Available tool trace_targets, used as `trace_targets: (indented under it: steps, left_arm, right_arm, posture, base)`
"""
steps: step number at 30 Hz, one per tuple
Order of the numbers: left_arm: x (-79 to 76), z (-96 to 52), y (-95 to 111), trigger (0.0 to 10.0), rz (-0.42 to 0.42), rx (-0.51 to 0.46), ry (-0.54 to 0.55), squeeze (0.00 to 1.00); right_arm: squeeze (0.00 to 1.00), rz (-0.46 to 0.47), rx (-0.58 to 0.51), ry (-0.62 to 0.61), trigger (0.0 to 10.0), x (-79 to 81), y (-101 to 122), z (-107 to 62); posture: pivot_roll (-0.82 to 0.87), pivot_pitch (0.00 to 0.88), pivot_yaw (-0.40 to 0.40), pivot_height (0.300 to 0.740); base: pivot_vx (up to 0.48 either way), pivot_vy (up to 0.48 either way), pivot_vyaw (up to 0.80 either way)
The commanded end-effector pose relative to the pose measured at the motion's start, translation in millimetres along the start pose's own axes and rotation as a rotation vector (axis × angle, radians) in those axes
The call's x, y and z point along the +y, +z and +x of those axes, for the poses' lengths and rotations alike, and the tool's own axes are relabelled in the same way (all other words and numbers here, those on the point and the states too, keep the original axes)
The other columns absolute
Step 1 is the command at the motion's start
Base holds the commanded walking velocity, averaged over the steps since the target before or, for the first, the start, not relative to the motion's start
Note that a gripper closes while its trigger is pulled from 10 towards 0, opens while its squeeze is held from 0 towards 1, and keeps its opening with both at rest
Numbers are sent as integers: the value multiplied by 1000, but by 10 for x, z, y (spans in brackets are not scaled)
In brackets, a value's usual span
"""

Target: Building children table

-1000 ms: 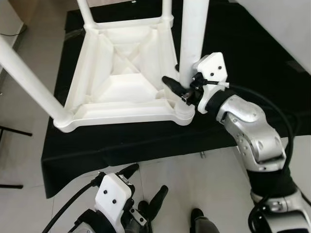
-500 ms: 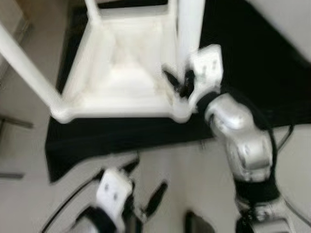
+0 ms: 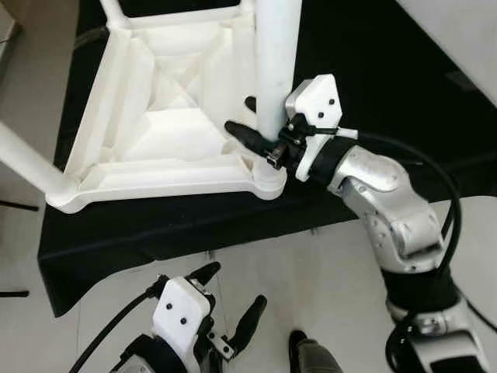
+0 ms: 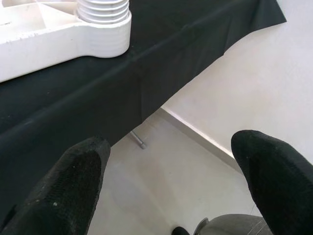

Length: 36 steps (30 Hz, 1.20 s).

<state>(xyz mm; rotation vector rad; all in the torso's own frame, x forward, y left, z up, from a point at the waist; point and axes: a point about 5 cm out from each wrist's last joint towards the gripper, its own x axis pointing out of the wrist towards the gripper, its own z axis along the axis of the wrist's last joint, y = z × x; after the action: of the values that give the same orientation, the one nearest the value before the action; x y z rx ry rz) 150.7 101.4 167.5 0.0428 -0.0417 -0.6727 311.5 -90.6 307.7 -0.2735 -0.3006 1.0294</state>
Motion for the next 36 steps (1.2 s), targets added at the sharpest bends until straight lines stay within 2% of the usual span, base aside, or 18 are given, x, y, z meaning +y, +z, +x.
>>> trace_targets:
  steps: [1, 2, 3, 4, 7, 10, 13, 16, 22, 27, 29, 30, 33, 36]
  left_arm:
    - [-28, -18, -38, 10000, -16, 18, -3, 0]
    - [-32, -18, -37, 10000, -16, 18, -4, 0]
    - [-32, -18, -37, 10000, -16, 18, -4, 0]
    - [-38, -17, -32, 10000, -17, 17, -4, 0]
    - [-43, -17, -27, 10000, -17, 16, -3, 0]
    - [-50, -18, -16, 10000, -20, 13, 1, 0]
    - [-52, -19, -13, 10000, -21, 12, 1, 0]
    - [-55, -19, -12, 10000, -23, 12, 0, 0]
    - [-62, -14, -11, 10000, -25, 11, -1, 0]
    - [-66, -11, -8, 10000, -24, 8, 5, 0]
    - [-63, -10, -5, 10000, -23, 7, 6, 0]
    - [-63, -10, -5, 10000, -23, 7, 6, 0]
    - [-62, -9, -1, 10000, -23, 5, 7, 0]
    - [-63, -8, 2, 10000, -23, 4, 7, 0]
  right_arm:
    - [0, 166, 68, 121, 10000, 55, -323, -9]
    - [0, 135, 68, 192, 10000, 50, -305, -12]
    - [0, 135, 68, 192, 10000, 50, -305, -12]
    - [0, 121, 65, 247, 10000, 45, -286, -16]
    - [0, 112, 56, 300, 10000, 38, -263, -14]
    - [0, 125, 12, 425, 10000, 22, -203, -12]
    - [0, 142, -12, 460, 10000, -8, -177, -6]
    - [0, 180, -75, 486, 10000, -109, -122, 23]
    - [0, 234, -152, 492, 10000, -235, -46, 46]
    - [0, 173, -103, 530, 10000, -239, -93, 69]
    - [0, 49, 2, 564, 10000, -150, -182, 86]
    - [0, 49, 2, 564, 10000, -150, -182, 86]
    - [0, -56, 92, 581, 10000, -109, -238, 132]
    - [0, -71, 124, 563, 10000, -145, -233, 169]
  posture:
    - [-3, 343, 67, 740]
    - [-1, 344, 64, 740]
    - [-1, 344, 64, 740]
    - [5, 348, 61, 740]
    - [8, 351, 60, 740]
    - [12, 360, 59, 740]
    - [13, 362, 60, 740]
    - [11, 366, 61, 740]
    - [15, 368, 57, 740]
    - [15, 372, 52, 740]
    - [13, 375, 52, 740]
    - [13, 375, 52, 740]
    - [12, 376, 52, 740]
    - [9, 377, 51, 740]
  base:
    - [0, 0, 0]
    - [0, 0, 0]
    - [0, 0, 0]
    - [0, 0, 0]
    - [0, 0, 0]
    - [0, 0, 0]
    - [0, 0, 0]
    - [0, 0, 0]
    - [0, 0, 0]
    - [0, 0, 0]
    - [0, 0, 0]
    - [0, 0, 0]
    - [0, 0, 0]
    - [0, 0, 0]
